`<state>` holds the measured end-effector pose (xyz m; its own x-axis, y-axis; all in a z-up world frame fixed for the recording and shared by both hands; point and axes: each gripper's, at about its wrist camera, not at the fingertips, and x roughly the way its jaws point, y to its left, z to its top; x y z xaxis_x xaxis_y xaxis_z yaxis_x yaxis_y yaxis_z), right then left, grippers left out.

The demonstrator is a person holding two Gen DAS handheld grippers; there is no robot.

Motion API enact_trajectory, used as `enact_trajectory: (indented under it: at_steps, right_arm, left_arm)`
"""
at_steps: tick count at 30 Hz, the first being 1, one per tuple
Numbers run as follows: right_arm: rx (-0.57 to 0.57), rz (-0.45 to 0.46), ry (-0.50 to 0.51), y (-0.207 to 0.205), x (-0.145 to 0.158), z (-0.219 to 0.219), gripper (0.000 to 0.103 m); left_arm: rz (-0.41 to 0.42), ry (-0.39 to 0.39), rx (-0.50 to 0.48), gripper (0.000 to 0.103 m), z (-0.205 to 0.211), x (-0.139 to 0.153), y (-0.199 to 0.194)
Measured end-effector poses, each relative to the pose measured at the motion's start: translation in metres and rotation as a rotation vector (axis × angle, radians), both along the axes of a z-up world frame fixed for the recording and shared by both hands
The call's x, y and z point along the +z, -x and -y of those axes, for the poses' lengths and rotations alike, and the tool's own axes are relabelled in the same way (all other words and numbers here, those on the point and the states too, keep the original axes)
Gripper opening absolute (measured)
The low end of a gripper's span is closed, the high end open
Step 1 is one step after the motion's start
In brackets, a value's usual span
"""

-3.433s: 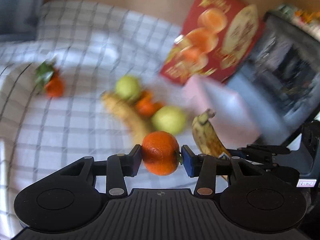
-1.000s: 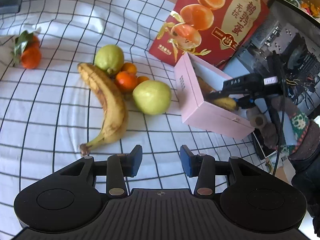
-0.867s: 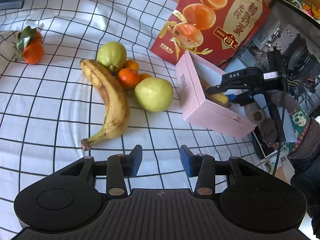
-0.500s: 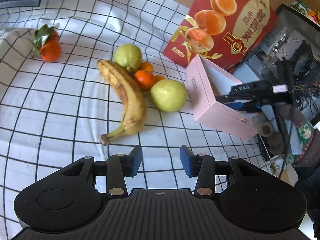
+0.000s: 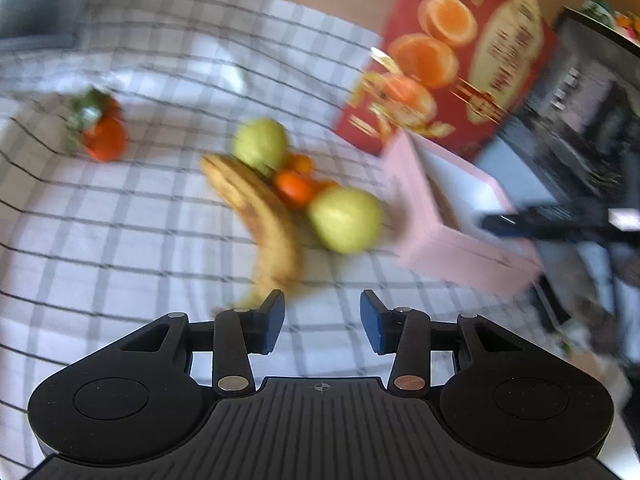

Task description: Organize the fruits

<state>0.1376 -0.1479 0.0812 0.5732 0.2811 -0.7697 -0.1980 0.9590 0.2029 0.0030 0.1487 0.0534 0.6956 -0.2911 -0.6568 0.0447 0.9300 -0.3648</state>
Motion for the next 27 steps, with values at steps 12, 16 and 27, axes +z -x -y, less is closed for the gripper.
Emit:
enact_trajectory:
  at_steps: [12,16,27]
  right_arm:
    - [0.172,0.253,0.171,0.09,0.007,-0.074,0.063]
    - [0.182,0.242,0.203,0.099,-0.007,-0.092,0.063]
    - [0.217,0.204,0.266,0.121,-0.04,-0.107,0.063]
  left_arm:
    - [-0.041,-0.08,0.04,0.046,-0.008,0.001,-0.054]
    - [-0.081,-0.134,0.035,0.046,0.004,-0.008,-0.075]
    - [-0.172,-0.204,-0.014,0.047,0.022,-0.028,-0.099]
